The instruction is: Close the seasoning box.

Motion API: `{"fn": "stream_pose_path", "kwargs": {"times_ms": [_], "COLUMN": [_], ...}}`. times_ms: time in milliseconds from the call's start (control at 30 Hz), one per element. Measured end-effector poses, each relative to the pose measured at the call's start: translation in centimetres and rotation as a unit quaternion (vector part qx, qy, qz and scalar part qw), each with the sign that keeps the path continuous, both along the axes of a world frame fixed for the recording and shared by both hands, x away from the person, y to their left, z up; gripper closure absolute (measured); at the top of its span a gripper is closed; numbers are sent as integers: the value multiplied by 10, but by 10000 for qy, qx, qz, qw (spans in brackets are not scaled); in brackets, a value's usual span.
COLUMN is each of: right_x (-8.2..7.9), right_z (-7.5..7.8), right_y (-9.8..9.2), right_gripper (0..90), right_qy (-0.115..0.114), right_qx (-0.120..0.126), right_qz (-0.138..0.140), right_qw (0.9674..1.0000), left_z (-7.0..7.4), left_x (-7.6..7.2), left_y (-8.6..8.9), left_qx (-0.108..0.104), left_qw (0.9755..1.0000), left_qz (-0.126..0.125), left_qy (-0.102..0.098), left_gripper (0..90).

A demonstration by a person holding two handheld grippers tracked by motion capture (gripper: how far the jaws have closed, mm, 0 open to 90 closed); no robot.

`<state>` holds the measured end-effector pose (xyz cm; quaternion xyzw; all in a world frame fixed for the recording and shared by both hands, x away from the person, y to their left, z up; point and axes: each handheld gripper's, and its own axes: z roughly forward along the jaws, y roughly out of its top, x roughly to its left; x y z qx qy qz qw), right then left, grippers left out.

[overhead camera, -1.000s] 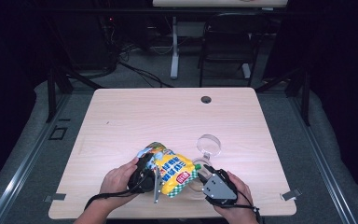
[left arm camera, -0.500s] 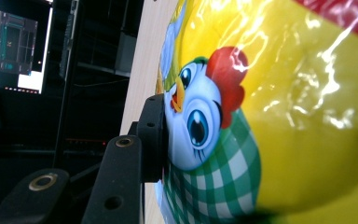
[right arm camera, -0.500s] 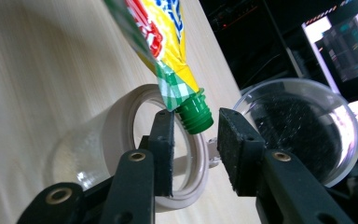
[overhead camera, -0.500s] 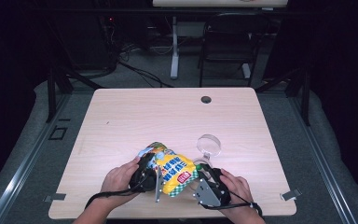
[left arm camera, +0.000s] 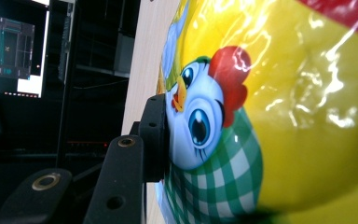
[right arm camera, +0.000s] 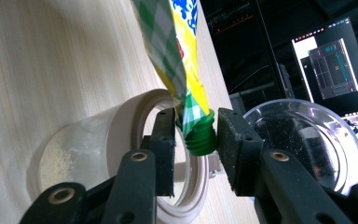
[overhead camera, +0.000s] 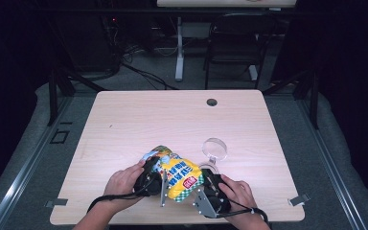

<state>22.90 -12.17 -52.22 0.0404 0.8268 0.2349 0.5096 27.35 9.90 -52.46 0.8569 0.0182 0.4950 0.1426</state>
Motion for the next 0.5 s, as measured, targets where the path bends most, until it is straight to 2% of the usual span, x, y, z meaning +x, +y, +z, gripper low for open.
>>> {"fn": "stream_pose_path", "kwargs": {"times_ms": [67,100,233,267,300,500], "right_x": [0,0,0,-1,-1,0], "right_z": [0,0,-1,-1,-2,-2], "right_y": [1,1,2,2,2,1], "right_gripper": [688,690,698,699,700,706], "right_qy": [-4,0,24,30,37,128], "right_qx": [-17,-31,12,21,33,144], "right_qz": [0,-8,-4,-11,-16,-67], "right_qw": [10000,10000,10000,10000,10000,9998], "left_z": [0,1,1,1,-1,-1], "left_x": [0,-1,-1,-2,-1,-2], "left_y": [0,0,0,0,0,-1], "left_qx": [-2,149,187,186,80,119], "left_qw": [10000,9999,9997,9997,9998,9997], "left_qz": [-4,32,36,28,11,30], "left_qy": [-30,-56,-132,-149,-159,-220], "left_gripper": [645,644,645,645,645,645]}}
